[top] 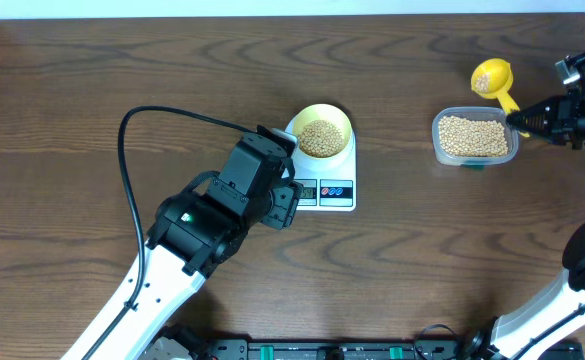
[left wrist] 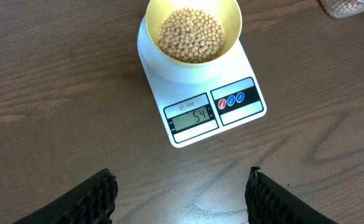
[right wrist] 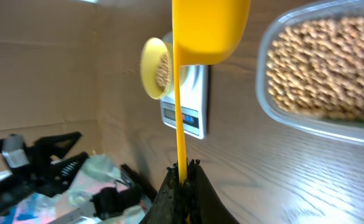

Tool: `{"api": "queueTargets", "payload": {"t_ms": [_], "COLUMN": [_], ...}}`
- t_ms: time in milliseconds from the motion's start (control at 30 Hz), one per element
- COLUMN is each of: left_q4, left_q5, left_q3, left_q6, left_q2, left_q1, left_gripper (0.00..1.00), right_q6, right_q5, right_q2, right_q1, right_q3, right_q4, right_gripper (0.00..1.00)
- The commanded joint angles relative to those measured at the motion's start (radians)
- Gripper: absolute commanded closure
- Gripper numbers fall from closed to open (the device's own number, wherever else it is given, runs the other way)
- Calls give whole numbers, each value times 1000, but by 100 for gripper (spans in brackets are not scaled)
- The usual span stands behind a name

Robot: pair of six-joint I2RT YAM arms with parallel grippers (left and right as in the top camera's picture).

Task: Scoop item into bowl and weigh 50g on scale
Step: 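Lower the scoop into the soybean tub with the right gripper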

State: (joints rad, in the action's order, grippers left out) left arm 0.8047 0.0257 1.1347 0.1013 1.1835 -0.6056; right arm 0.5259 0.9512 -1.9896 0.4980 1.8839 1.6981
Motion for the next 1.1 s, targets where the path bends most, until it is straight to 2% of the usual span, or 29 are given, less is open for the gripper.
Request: {"api": "queueTargets", "payload": {"t_ms": [0,200,700,1067], "left_q4": [2,2,2,2], "left_q5": [9,9,9,9], "left_q3": [26,26,26,26], "left_q6": [5,5,5,5], "left_q2": [-8,-8,-8,-8], "left_q1": [4,4,4,4], "left_gripper": [31,31,31,31], "right_q6": [4,-8,-229,-287], "right_q5": [-74,-216,-544,-670], "right_q2": [2,2,2,2], "right_q1": [-4,-8,-168,-225], "right_q3": [18,18,18,18], "right_q4": [0,-5,-196,-184], "right_gripper": [99,99,99,99]}}
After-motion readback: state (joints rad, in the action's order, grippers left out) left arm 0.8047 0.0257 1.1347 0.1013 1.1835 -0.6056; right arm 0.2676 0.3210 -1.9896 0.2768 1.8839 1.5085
